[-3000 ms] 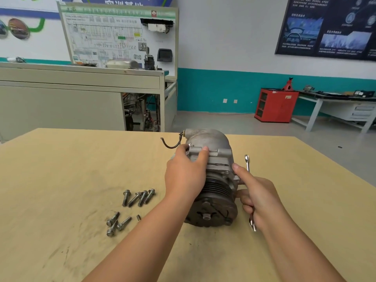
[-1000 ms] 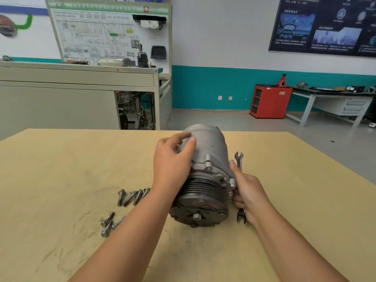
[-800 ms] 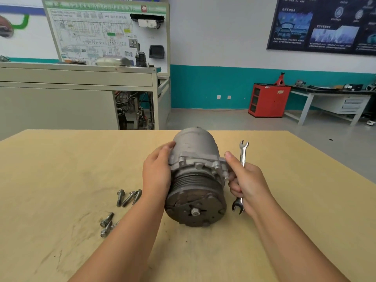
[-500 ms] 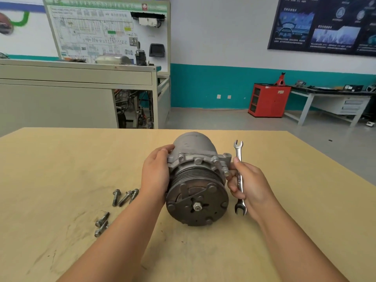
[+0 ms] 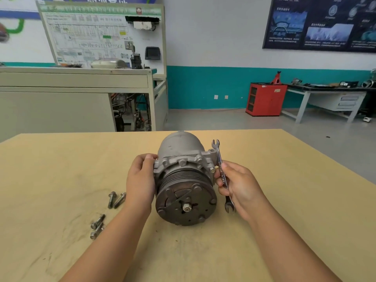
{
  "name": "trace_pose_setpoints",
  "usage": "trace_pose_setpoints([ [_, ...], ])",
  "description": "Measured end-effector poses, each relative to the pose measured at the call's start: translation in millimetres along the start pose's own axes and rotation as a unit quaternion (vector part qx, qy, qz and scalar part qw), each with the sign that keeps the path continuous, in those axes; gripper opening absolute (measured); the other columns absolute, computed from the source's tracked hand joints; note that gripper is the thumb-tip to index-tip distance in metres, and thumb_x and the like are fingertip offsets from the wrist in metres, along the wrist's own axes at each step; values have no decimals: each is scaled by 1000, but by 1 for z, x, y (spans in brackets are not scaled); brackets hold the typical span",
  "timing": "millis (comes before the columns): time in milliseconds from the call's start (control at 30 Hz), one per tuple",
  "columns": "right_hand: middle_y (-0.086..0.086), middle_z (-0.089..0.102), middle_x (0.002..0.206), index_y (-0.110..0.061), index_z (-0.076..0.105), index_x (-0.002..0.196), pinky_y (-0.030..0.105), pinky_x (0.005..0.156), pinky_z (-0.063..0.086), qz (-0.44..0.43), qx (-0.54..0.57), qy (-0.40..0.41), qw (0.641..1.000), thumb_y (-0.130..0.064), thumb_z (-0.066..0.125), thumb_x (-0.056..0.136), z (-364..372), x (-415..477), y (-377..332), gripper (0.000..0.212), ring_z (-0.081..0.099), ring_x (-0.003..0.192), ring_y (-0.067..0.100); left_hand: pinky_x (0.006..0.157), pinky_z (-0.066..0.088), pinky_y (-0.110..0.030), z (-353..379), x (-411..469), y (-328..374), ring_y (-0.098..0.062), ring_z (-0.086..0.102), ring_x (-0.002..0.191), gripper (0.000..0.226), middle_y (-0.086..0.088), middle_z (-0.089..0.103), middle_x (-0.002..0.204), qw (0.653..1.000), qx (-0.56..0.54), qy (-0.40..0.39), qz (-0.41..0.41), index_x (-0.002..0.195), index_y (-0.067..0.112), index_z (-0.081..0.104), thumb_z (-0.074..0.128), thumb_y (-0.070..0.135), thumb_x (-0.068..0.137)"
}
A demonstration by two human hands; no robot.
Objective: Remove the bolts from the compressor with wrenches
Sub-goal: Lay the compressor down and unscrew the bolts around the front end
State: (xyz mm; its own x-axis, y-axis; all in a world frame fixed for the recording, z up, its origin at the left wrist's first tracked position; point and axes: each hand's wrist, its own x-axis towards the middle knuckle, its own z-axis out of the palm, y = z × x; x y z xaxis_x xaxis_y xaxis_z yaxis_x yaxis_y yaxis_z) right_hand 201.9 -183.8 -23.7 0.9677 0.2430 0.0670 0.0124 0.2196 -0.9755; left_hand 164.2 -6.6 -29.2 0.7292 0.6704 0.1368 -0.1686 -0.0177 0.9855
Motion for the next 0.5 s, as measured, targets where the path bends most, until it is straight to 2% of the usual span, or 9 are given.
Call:
trace_pose_setpoints([
  [67, 4, 46, 63, -8, 57, 74, 15, 38, 22, 9, -8, 19, 1000, -5, 36, 99, -2, 0, 1, 33, 37, 51, 11, 63, 44, -27, 1, 0, 0, -8, 59, 75, 21, 3, 65, 88, 1000, 8, -7, 13, 84, 22, 63, 46, 27, 96],
  [133, 4, 46, 62, -10, 55, 69, 15, 37, 23, 13, -28, 34, 999, -3, 36, 98, -3, 1, 1, 36, 36, 49, 11, 56, 43, -23, 2, 0, -1, 2, 58, 63, 22, 7, 66, 82, 1000, 15, -6, 23, 83, 25, 64, 48, 32, 95],
  [200, 4, 46, 63, -12, 54, 65, 15, 36, 24, 12, -65, 51, 997, -3, 37, 98, -3, 1, 1, 38, 36, 47, 10, 51, 42, -19, 3, -2, -2, 3, 57, 57, 22, 8, 66, 79, 1000, 15, -3, 25, 82, 27, 66, 49, 34, 95],
  [267, 4, 48, 63, -13, 56, 67, 15, 35, 25, 22, -73, 66, 995, -3, 38, 97, -4, 1, 1, 36, 37, 44, 9, 53, 44, -21, 4, -3, -3, -2, 58, 63, 23, 7, 67, 82, 1000, 12, -2, 27, 82, 28, 66, 49, 35, 96],
  [400, 8, 51, 64, -7, 59, 80, 16, 34, 27, 52, -59, 104, 992, 0, 39, 94, -6, 2, -3, 26, 40, 44, 10, 53, 45, -22, 2, -4, -4, -2, 59, 65, 24, 6, 67, 84, 999, 16, -4, 36, 83, 29, 67, 48, 37, 96],
  [500, 7, 51, 62, -2, 62, 82, 16, 36, 30, 40, -64, 117, 990, 3, 38, 90, -7, 1, -8, 26, 42, 44, 10, 59, 43, -26, 3, -5, -5, -7, 61, 78, 24, 9, 67, 87, 998, 42, 2, 54, 83, 32, 65, 46, 36, 97],
])
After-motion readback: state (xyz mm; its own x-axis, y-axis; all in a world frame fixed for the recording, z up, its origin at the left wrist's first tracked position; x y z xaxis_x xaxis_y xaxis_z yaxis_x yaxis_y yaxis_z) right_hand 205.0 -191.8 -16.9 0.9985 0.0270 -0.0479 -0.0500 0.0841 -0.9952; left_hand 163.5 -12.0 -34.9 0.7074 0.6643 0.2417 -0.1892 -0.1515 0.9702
